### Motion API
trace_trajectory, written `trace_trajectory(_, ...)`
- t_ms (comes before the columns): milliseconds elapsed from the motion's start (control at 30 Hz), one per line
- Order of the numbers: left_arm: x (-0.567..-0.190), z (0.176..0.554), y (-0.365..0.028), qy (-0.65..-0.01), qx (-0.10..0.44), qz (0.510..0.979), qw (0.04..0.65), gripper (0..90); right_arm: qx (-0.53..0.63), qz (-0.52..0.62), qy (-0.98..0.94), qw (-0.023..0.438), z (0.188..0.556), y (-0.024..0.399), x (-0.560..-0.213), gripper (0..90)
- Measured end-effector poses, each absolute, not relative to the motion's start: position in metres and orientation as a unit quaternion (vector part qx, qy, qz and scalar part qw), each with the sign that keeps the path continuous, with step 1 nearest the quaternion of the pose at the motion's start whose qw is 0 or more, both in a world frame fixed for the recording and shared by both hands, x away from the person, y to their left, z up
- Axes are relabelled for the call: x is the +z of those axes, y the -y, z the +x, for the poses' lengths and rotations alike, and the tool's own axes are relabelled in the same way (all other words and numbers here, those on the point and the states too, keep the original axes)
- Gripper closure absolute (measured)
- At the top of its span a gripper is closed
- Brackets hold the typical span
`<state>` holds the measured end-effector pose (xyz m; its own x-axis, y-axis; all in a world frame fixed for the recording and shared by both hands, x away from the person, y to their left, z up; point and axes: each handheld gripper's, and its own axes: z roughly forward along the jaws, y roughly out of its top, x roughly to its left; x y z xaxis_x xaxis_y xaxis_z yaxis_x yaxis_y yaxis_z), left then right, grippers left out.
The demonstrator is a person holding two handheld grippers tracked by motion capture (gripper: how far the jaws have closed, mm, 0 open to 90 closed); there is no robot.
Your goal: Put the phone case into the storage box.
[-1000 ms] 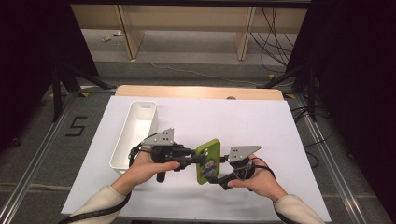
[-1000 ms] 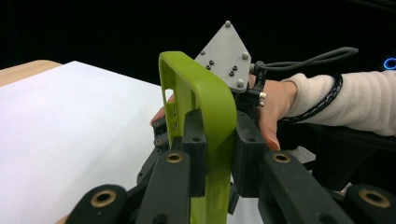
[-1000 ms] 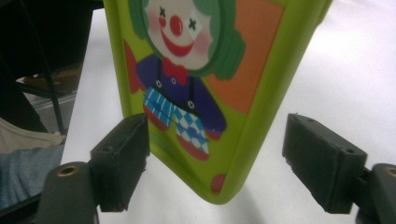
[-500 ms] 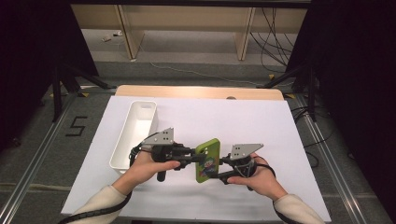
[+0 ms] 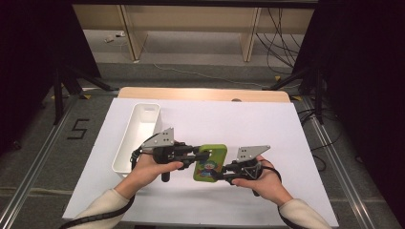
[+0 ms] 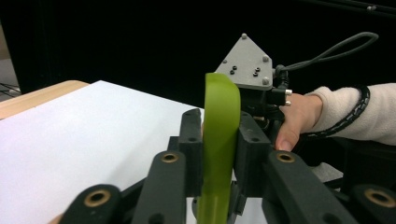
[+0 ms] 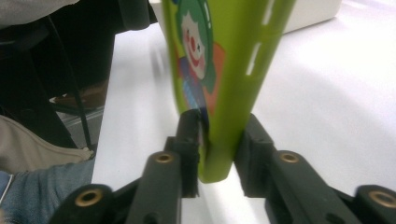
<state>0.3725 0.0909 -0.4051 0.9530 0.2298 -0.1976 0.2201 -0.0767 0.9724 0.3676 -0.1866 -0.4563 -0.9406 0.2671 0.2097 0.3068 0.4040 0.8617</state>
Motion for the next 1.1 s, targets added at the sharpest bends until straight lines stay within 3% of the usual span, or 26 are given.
trace_trajectory(367, -0.404, 0.372, -0.088, -0.164, 0.047, 0.739, 0.652, 62.9, -0.516, -0.191, 0.835, 0.024, 0.365, 0.186, -0.451, 78.3)
trace_trajectory(533, -0.402, 0.368, -0.084, -0.179, 0.067, 0.742, 0.642, 48.6, -0.522, -0.207, 0.827, 0.022, 0.364, 0.187, -0.449, 78.4)
trace_trajectory(767, -0.398, 0.363, -0.079, -0.207, 0.107, 0.751, 0.618, 15.2, -0.524, -0.232, 0.82, 0.01, 0.364, 0.188, -0.447, 78.4)
trace_trajectory(967, -0.394, 0.358, -0.074, -0.225, 0.141, 0.745, 0.613, 0.7, -0.523, -0.264, 0.81, -0.018, 0.361, 0.184, -0.445, 78.4)
trace_trajectory(1100, -0.389, 0.355, -0.066, -0.241, 0.169, 0.734, 0.612, 0.0, -0.525, -0.288, 0.8, -0.046, 0.358, 0.179, -0.441, 78.3)
